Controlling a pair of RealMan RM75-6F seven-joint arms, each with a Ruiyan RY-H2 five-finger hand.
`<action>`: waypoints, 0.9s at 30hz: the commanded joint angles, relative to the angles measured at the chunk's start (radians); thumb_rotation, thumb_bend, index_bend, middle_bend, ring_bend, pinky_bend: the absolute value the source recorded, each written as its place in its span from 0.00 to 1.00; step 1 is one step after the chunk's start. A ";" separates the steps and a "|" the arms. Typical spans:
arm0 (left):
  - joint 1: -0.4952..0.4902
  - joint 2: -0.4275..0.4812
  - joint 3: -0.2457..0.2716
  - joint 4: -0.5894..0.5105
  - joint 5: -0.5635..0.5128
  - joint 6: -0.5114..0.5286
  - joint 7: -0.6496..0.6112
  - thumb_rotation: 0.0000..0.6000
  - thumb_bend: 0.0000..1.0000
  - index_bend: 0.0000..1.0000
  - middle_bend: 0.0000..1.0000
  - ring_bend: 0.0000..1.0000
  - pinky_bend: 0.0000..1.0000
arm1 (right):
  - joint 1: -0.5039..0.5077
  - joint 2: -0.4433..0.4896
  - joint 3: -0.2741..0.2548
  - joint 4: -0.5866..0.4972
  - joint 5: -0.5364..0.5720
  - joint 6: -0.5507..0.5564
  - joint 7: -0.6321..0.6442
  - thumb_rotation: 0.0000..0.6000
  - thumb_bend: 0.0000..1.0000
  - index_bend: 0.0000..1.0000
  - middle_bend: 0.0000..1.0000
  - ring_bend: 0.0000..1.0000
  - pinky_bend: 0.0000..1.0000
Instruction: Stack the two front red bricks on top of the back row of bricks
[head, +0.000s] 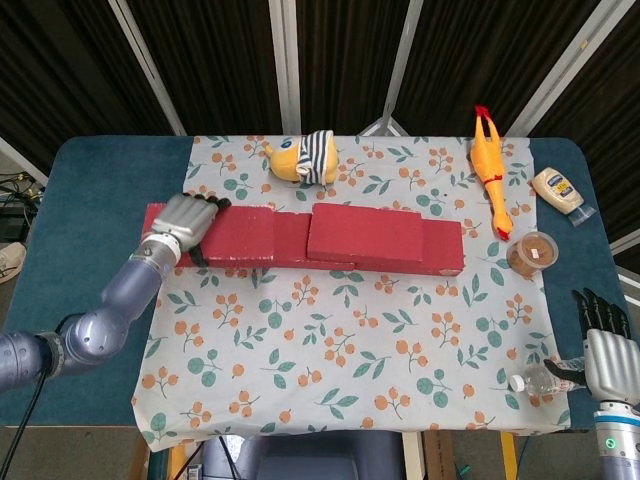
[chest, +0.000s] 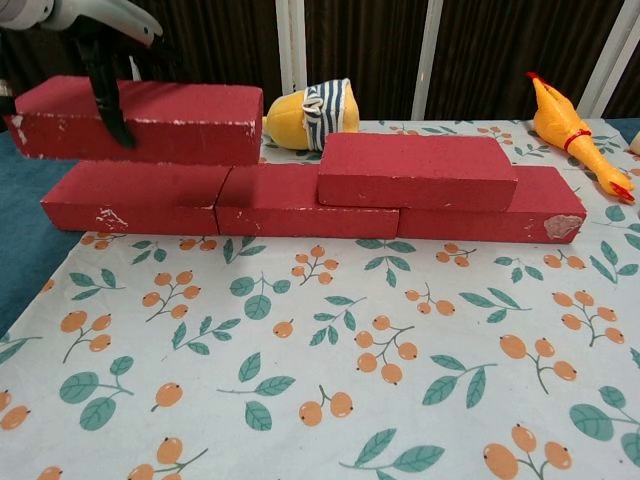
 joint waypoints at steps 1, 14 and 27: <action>-0.026 -0.047 0.024 0.110 0.117 -0.052 -0.071 1.00 0.00 0.27 0.37 0.22 0.20 | -0.001 -0.005 0.004 0.004 0.005 0.004 -0.005 1.00 0.10 0.00 0.00 0.00 0.00; -0.058 -0.174 0.099 0.315 0.284 -0.099 -0.235 1.00 0.00 0.27 0.36 0.22 0.20 | 0.006 -0.015 0.012 0.016 0.027 -0.014 -0.016 1.00 0.10 0.00 0.00 0.00 0.00; -0.122 -0.256 0.171 0.394 0.278 -0.096 -0.306 1.00 0.00 0.27 0.36 0.22 0.20 | 0.005 -0.011 0.014 0.022 0.028 -0.021 -0.002 1.00 0.10 0.00 0.00 0.00 0.00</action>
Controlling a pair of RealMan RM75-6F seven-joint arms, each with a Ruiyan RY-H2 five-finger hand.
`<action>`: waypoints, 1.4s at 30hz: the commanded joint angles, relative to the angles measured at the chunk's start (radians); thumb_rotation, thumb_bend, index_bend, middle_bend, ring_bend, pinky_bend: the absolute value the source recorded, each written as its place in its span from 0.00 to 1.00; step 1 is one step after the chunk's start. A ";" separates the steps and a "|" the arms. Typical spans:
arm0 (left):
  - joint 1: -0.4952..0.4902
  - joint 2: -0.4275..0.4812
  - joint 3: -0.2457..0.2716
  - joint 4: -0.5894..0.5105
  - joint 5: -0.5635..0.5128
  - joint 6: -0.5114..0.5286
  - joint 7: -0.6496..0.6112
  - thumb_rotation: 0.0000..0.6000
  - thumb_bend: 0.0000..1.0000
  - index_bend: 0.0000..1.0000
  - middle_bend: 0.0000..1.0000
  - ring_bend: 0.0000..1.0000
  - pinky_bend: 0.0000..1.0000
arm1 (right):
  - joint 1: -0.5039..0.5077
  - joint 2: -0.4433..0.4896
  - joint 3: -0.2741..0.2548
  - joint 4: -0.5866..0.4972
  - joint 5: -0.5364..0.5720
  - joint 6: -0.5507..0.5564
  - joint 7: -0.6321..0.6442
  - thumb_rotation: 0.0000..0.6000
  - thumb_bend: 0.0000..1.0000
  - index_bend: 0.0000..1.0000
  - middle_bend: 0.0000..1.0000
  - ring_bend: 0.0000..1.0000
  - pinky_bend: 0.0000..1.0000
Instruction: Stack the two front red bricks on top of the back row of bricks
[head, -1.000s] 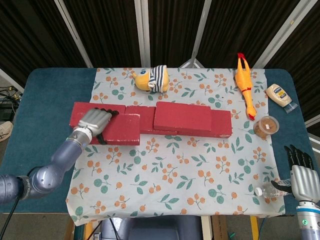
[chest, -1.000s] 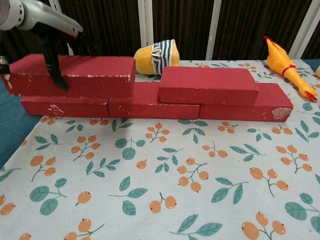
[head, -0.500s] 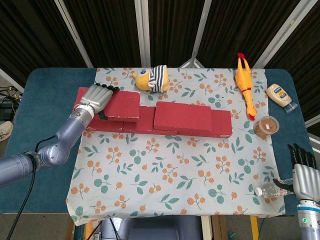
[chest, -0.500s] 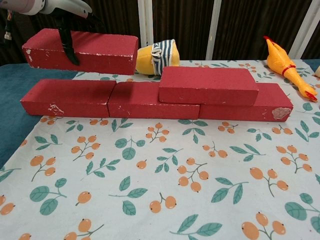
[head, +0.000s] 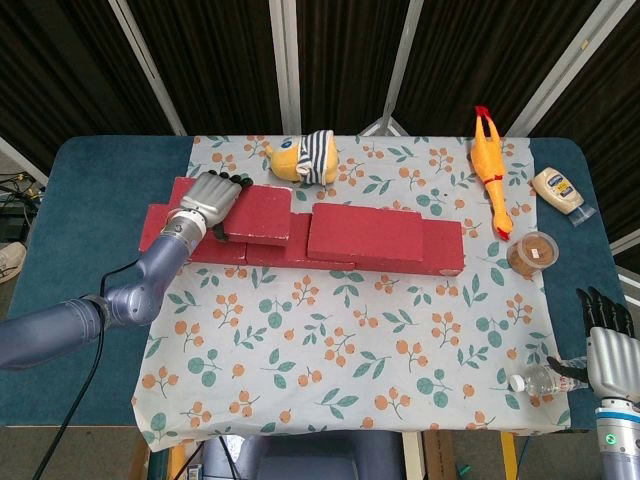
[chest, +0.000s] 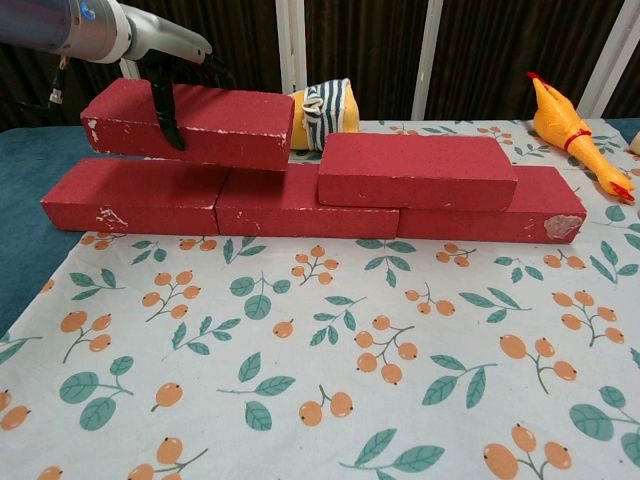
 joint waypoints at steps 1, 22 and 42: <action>-0.013 -0.013 0.014 0.008 -0.006 -0.001 -0.012 1.00 0.00 0.27 0.36 0.22 0.20 | 0.000 0.001 0.001 0.001 0.000 -0.001 0.003 1.00 0.10 0.00 0.00 0.00 0.00; -0.040 -0.133 0.068 0.103 0.039 0.043 -0.072 1.00 0.00 0.26 0.35 0.22 0.20 | -0.002 0.002 0.001 0.009 -0.011 -0.001 0.018 1.00 0.10 0.00 0.00 0.00 0.00; -0.074 -0.147 0.090 0.078 -0.028 0.079 -0.036 1.00 0.00 0.26 0.34 0.22 0.20 | -0.008 0.007 0.002 0.009 -0.018 0.006 0.033 1.00 0.10 0.00 0.00 0.00 0.00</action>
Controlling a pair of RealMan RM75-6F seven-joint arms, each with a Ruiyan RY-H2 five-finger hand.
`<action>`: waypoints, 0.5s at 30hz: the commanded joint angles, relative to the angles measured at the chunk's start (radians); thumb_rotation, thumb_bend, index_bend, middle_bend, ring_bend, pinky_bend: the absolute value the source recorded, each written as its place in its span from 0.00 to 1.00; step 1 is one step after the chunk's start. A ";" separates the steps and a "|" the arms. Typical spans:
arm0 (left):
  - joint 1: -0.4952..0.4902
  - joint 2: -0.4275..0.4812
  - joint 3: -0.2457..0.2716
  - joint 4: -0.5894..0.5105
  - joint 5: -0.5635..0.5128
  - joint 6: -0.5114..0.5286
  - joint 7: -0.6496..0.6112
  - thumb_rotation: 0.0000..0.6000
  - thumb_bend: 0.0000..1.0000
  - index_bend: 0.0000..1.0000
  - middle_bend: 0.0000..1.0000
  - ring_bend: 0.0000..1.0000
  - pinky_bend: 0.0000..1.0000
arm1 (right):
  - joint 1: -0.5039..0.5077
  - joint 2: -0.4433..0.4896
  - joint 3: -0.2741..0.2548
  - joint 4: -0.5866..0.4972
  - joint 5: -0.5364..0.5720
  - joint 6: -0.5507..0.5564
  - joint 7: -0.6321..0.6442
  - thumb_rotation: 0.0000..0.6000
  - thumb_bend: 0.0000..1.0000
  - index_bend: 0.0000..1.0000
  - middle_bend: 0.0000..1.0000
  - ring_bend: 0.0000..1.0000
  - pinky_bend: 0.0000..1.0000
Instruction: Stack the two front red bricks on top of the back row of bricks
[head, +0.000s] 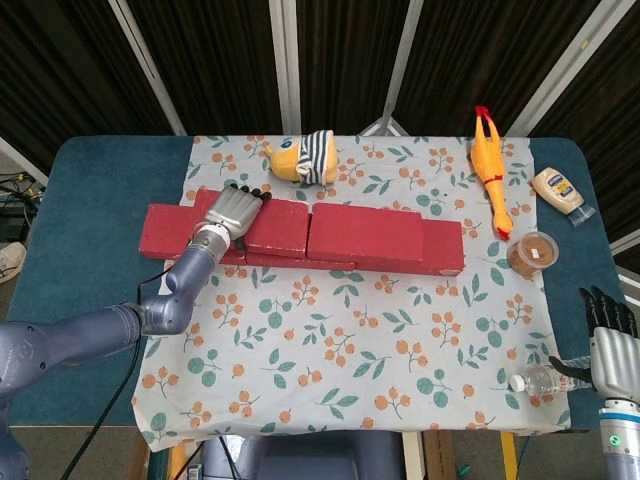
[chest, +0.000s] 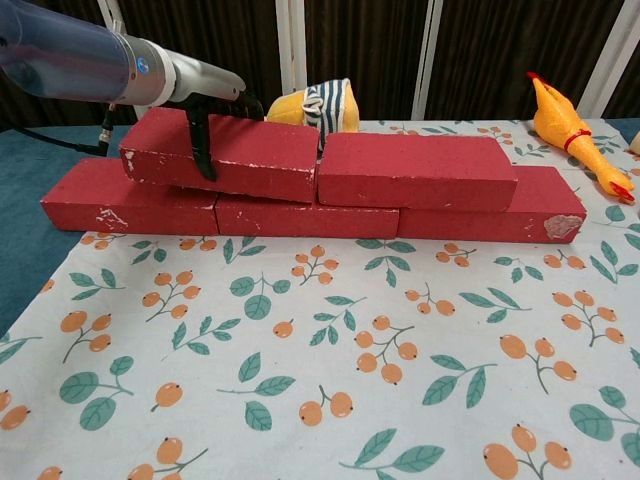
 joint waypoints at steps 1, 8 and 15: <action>-0.004 0.002 0.002 -0.007 -0.007 0.007 0.004 1.00 0.00 0.26 0.34 0.22 0.20 | 0.000 0.000 0.000 0.000 -0.001 0.000 0.001 1.00 0.10 0.00 0.00 0.00 0.00; -0.009 0.000 0.006 -0.016 -0.021 0.023 0.017 1.00 0.00 0.26 0.34 0.22 0.20 | -0.002 0.002 0.000 0.000 -0.003 0.002 0.006 1.00 0.10 0.00 0.00 0.00 0.00; -0.007 -0.020 0.005 0.004 -0.023 0.025 0.018 1.00 0.00 0.26 0.34 0.22 0.20 | -0.003 0.004 0.002 0.001 -0.002 0.002 0.010 1.00 0.10 0.00 0.00 0.00 0.00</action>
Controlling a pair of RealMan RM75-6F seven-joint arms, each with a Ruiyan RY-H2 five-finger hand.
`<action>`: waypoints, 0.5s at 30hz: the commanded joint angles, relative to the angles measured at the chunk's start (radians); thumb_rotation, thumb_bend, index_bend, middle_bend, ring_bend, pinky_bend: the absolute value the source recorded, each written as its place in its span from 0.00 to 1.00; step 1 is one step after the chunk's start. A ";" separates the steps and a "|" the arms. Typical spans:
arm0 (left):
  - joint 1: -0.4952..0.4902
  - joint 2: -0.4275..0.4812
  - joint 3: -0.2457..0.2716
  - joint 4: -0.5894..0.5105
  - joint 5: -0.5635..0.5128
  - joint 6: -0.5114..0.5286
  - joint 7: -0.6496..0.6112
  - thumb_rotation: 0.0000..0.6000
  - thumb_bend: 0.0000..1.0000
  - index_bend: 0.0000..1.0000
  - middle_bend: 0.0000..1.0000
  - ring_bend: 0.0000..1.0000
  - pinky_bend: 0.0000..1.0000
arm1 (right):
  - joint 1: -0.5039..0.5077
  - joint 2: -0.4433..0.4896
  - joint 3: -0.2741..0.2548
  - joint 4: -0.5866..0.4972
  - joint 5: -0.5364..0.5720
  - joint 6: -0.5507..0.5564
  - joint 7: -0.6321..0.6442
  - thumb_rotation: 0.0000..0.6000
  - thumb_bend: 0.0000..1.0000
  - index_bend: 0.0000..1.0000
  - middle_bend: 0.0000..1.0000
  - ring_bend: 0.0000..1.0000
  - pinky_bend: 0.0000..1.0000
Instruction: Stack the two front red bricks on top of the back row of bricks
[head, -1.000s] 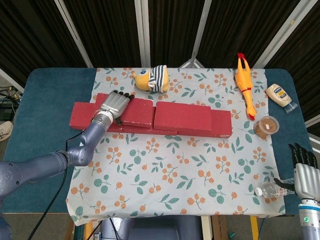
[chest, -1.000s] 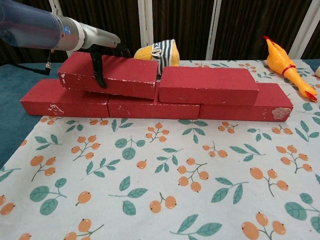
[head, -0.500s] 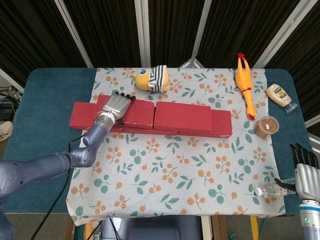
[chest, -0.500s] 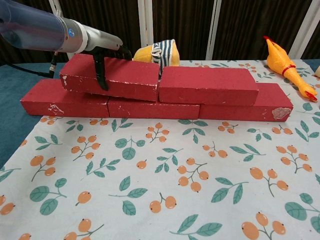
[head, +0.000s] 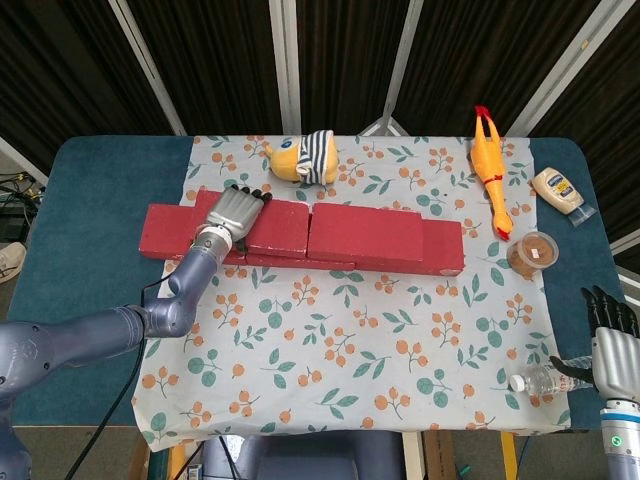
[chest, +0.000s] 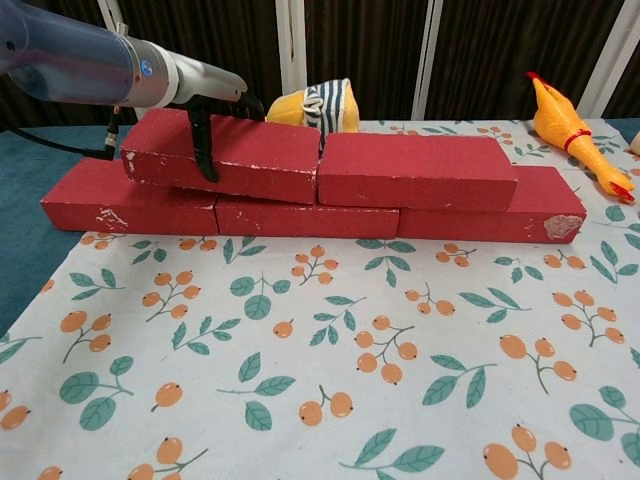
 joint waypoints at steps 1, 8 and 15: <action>0.001 -0.008 0.000 0.009 0.001 -0.003 0.000 1.00 0.00 0.26 0.34 0.22 0.20 | 0.000 0.000 0.001 0.000 0.002 -0.001 0.001 1.00 0.10 0.00 0.00 0.00 0.00; 0.000 -0.020 -0.006 0.017 0.009 0.000 0.001 1.00 0.00 0.26 0.34 0.22 0.20 | -0.001 0.002 0.001 0.002 0.002 -0.002 0.001 1.00 0.10 0.00 0.00 0.00 0.00; 0.002 -0.026 -0.012 0.019 0.012 0.010 0.003 1.00 0.00 0.26 0.34 0.22 0.20 | -0.001 0.001 0.002 0.002 0.002 -0.001 0.001 1.00 0.10 0.00 0.00 0.00 0.00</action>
